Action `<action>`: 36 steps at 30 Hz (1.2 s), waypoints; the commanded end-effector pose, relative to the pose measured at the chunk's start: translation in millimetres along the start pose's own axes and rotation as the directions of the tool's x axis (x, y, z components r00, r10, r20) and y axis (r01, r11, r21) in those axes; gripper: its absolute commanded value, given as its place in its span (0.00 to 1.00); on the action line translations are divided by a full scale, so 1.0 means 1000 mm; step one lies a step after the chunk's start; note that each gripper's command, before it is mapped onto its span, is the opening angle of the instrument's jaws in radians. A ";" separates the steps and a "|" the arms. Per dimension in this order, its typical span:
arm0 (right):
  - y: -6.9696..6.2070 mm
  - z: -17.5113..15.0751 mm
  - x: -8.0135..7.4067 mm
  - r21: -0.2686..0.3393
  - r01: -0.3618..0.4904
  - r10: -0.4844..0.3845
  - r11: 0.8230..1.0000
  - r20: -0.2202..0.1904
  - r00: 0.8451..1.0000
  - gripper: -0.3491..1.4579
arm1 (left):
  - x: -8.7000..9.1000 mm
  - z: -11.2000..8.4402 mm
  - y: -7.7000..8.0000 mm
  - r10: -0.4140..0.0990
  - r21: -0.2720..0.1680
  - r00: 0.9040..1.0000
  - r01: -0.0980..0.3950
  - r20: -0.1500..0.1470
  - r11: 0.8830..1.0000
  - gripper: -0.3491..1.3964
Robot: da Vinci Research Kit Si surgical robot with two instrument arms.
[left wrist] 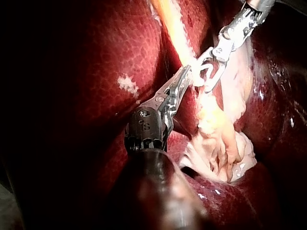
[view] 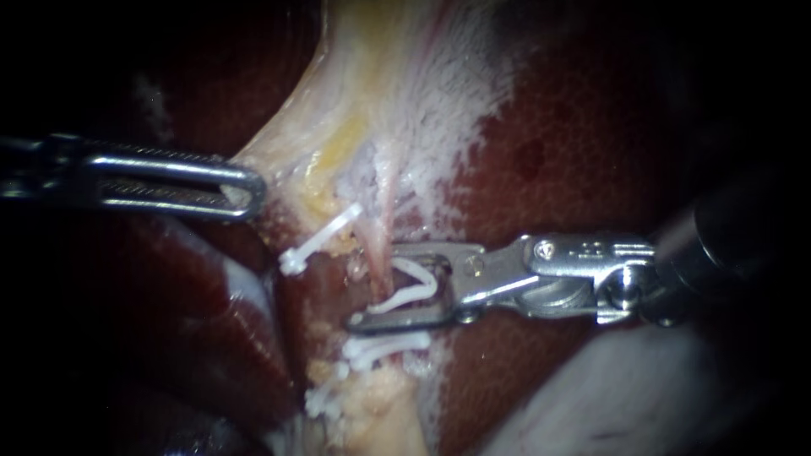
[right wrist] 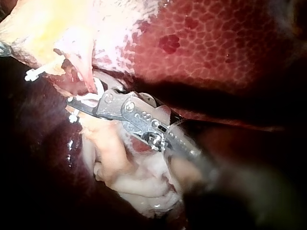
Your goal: Clipping third clip right tube
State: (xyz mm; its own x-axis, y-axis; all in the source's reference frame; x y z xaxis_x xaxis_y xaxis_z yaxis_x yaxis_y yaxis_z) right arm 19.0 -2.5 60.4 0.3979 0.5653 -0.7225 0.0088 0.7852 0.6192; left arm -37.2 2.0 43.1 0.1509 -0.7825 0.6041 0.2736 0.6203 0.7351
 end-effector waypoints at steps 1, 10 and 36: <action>0.0000 0.0000 -0.0001 0.000 0.000 0.000 1.000 0.000 1.000 0.41 | 0.0000 0.0000 0.0000 0.000 0.000 1.000 0.000 0.000 1.000 0.00; 0.0000 0.0001 -0.0004 0.001 -0.009 0.009 1.000 0.001 1.000 0.38 | 0.0001 0.0000 0.0001 0.000 0.001 1.000 0.000 0.000 1.000 0.00; 0.0010 -0.0011 -0.0012 0.005 -0.024 0.024 1.000 0.007 1.000 0.03 | 0.0001 0.0001 0.0002 0.001 0.001 1.000 -0.001 0.000 1.000 0.00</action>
State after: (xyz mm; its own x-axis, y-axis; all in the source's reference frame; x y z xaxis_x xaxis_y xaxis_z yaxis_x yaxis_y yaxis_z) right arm 17.6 -2.1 61.6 0.4049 0.5823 -0.7050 0.0035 0.7700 0.6380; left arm -37.2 2.1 43.4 0.1513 -0.7821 0.6046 0.2728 0.6209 0.7349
